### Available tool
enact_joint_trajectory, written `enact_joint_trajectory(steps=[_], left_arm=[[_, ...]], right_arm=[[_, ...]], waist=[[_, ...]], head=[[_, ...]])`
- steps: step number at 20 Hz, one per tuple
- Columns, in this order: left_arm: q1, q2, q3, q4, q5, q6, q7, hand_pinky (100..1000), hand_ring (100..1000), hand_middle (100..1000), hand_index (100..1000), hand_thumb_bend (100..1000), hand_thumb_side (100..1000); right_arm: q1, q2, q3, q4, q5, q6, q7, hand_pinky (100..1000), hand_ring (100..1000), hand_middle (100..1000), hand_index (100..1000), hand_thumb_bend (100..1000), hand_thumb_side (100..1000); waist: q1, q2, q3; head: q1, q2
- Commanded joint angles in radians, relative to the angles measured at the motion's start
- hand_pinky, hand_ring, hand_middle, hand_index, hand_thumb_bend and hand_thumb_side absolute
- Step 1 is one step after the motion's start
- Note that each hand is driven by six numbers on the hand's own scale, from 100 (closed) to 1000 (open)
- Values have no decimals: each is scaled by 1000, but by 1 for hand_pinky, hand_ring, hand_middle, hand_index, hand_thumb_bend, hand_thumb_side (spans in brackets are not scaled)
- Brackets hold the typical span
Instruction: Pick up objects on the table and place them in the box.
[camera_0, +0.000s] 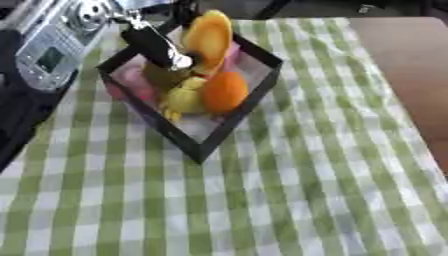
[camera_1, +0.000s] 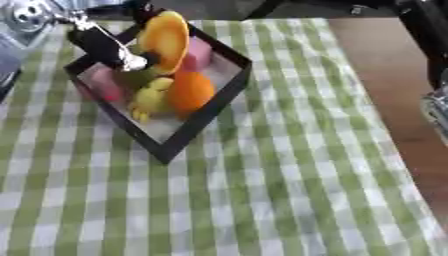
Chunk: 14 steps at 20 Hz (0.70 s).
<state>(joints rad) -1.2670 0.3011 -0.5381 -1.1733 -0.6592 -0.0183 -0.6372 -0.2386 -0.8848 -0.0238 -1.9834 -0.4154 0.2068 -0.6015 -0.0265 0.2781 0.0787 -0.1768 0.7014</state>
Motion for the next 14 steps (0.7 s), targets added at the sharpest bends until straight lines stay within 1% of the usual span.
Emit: enact_joint_trajectory(steps=[1, 3, 5, 6, 8, 9, 12, 14], left_arm=[[-9, -11, 7, 50, -24, -32, -1, 767, 716, 617, 674, 433, 351], [-3, -17, 8, 79, -48, -53, -12, 790, 738, 648, 730, 498, 360], [1, -21, 13, 100, -73, -69, -22, 804, 753, 672, 759, 537, 354], [4, -22, 16, 108, -86, -74, -25, 815, 771, 703, 792, 569, 369], [9, -23, 22, 123, -105, -83, -37, 846, 848, 792, 863, 656, 397], [12, -22, 24, 128, -112, -89, -45, 855, 869, 819, 885, 693, 413], [15, -14, 36, 129, -129, -97, -71, 871, 891, 853, 917, 818, 428], [17, -7, 48, 119, -138, -95, -72, 872, 896, 861, 926, 861, 459]], right_arm=[[-13, -30, -8, -17, -2, 0, 3, 815, 776, 765, 811, 100, 573], [-13, -28, -7, -17, -1, 0, 1, 815, 776, 765, 811, 100, 575], [-13, -26, -7, -17, -1, 1, 1, 815, 776, 765, 811, 100, 576], [-12, -25, -7, -17, -1, 1, 0, 815, 776, 765, 811, 100, 576], [-13, -25, -7, -17, -1, 0, -1, 815, 776, 765, 811, 100, 576], [-12, -26, -8, -17, -1, -1, -1, 815, 776, 765, 811, 100, 575], [-6, -28, -13, -17, -1, -4, -6, 815, 776, 765, 811, 100, 575], [-4, -29, -14, -17, -2, -5, -7, 815, 776, 766, 811, 100, 574]], waist=[[6, -25, -5], [7, -23, -6], [8, -22, -6], [8, -21, -6], [8, -22, -7], [9, -22, -8], [11, -24, -7], [11, -26, -7]], head=[[-1, 2], [-4, 3], [-4, 4], [-4, 4], [-1, 7], [0, 10], [1, 11], [2, 10]])
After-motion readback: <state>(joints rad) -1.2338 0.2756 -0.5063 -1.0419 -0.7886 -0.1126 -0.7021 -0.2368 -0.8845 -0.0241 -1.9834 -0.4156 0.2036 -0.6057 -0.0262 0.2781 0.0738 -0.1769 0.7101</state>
